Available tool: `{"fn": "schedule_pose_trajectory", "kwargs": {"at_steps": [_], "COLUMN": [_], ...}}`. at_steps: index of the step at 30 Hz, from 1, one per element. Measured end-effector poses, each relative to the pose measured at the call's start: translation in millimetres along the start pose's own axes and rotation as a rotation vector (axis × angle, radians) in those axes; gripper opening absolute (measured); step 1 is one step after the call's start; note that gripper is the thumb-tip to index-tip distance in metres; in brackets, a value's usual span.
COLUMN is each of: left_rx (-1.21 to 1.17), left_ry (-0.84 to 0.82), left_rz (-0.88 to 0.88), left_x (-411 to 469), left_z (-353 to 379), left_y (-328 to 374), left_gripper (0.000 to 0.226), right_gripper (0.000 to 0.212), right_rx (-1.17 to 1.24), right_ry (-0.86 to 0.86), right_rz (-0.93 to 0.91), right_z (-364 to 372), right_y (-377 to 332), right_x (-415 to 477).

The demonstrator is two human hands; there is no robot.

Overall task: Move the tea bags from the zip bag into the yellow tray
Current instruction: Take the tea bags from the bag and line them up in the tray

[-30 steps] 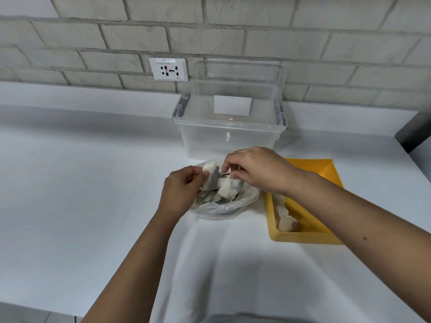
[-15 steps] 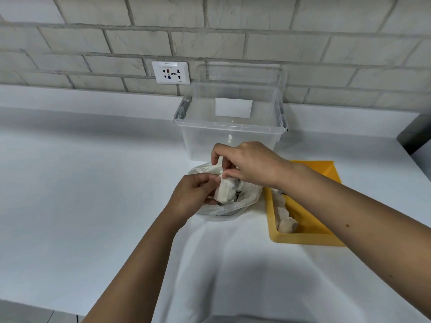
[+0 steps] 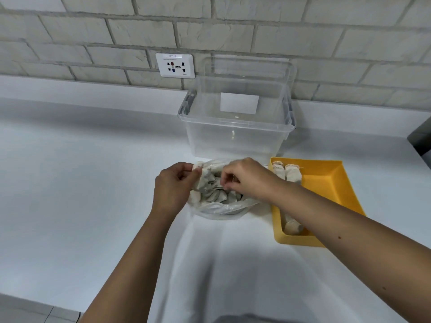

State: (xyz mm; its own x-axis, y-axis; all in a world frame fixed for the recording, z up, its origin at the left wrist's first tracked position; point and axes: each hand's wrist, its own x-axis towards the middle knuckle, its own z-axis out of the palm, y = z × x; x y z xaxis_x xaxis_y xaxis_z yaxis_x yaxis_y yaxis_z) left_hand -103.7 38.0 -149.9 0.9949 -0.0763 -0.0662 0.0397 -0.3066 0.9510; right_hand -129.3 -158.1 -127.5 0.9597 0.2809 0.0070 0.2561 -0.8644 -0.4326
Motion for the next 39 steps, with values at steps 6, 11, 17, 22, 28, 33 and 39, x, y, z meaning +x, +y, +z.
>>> {"fn": "schedule_pose_trajectory", "kwargs": {"at_steps": [6,11,17,22,28,33,39], "left_rx": [-0.013,-0.018,-0.114,-0.266,-0.394,-0.379,-0.318], "left_ry": [-0.009,-0.010,-0.012,-0.055,-0.105,-0.102,-0.024], "left_rz": [-0.021,-0.024,-0.059,-0.146,-0.211,-0.213,-0.145], "left_x": [0,0,-3,-7,-18,-20,-17], "left_z": [0,-1,5,11,25,27,21], "left_y": [-6,-5,5,8,15,14,14], "left_gripper": [0.005,0.006,0.009,0.012,0.015,0.032,0.014], "right_gripper": [0.021,0.011,0.005,0.002,0.005,0.001,0.010], "right_rx": [-0.117,-0.202,0.356,1.062,1.355,1.323,1.203], "right_ry": [-0.179,-0.116,0.110,0.041,-0.032,-0.003,0.036], "right_rz": [0.076,0.060,0.253,0.435,0.554,0.610,0.583], "right_z": [34,36,-14,-26,-15,-6,-2], "right_y": [6,8,10,-2,-10,-10,-8], "right_x": [6,7,-22,-30,-28,-24,-13]}}
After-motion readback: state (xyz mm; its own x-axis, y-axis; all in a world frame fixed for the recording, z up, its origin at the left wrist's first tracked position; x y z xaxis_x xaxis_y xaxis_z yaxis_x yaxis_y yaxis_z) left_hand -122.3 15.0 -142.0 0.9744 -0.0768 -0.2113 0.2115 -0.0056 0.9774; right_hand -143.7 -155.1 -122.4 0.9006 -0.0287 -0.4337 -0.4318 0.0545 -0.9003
